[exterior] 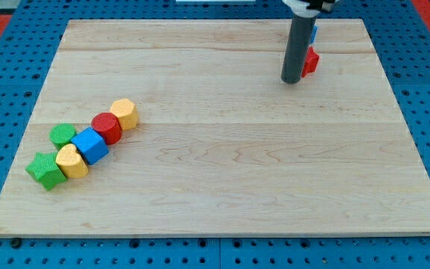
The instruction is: Move the yellow hexagon below the red star
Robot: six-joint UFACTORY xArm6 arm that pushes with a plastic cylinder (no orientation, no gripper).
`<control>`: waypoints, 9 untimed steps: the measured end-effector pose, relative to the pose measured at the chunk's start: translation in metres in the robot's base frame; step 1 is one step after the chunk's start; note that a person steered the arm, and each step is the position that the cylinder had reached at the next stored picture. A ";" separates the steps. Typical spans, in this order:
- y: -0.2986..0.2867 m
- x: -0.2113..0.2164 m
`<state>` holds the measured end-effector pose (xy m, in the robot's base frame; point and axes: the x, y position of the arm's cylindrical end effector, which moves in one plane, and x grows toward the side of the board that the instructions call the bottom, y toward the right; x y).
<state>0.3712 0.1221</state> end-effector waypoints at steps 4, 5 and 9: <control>-0.287 0.058; -0.312 0.039; -0.290 -0.017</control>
<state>0.3546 -0.1678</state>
